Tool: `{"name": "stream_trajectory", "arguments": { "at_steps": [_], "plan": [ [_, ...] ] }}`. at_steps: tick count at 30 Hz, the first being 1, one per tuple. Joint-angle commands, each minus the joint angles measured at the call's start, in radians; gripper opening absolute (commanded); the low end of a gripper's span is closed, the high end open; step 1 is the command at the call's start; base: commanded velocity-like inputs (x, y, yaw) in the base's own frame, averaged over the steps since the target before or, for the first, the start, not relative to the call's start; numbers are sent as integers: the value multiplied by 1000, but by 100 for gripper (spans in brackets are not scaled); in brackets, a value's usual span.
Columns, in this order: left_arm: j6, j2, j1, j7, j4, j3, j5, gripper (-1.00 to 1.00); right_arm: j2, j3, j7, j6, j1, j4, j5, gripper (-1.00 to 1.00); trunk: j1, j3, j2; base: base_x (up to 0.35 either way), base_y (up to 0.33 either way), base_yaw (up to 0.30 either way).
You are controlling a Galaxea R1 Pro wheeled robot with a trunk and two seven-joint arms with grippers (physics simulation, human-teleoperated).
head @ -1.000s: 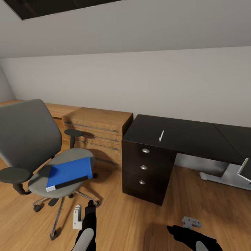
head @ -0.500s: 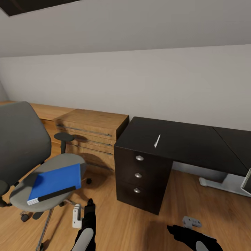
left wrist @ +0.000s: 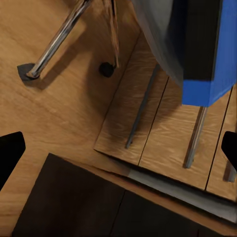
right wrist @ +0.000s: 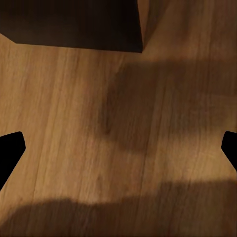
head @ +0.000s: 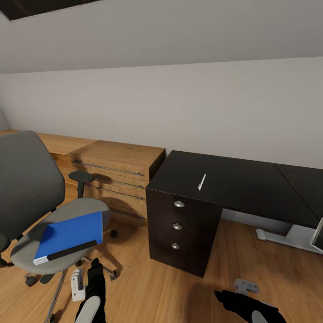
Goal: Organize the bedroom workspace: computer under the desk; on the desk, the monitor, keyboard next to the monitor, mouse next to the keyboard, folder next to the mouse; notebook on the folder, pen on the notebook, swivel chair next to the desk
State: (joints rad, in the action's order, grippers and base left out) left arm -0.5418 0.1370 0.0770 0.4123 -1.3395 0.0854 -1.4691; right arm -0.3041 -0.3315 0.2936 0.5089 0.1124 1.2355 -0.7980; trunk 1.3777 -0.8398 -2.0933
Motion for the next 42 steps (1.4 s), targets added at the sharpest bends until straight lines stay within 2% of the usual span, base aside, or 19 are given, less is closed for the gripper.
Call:
{"name": "stream_trajectory", "arguments": {
  "at_steps": [1, 6, 19, 32, 42],
  "plan": [
    [-6, 0, -2, 3, -6, -4, -4, 100, -1, -3, 10, 0, 1, 1, -10, 100, 0, -1, 0, 1, -1, 0],
    [-7, 0, -10, 4, -18, -18, -2, 100, -1, -1, 10, 1, 1, 1, -10, 100, 0, -1, 0, 0, 0, 0],
    [-7, -1, -12, -21, -22, -22, 14, 100, -1, -7, 11, 1, 0, -5, -9, 100, 0, -1, 0, 84, -78, 0],
    [0, -13, -7, -47, -6, -21, 4, 100, -1, -8, 10, 0, 0, -8, -9, 100, 0, -1, 0, 29, -11, 0],
    [4, -24, -6, -81, -4, -17, -3, 100, -1, -8, 10, -1, 0, -10, -9, 100, 0, -1, 0, 200, -34, 0]
  ]
}}
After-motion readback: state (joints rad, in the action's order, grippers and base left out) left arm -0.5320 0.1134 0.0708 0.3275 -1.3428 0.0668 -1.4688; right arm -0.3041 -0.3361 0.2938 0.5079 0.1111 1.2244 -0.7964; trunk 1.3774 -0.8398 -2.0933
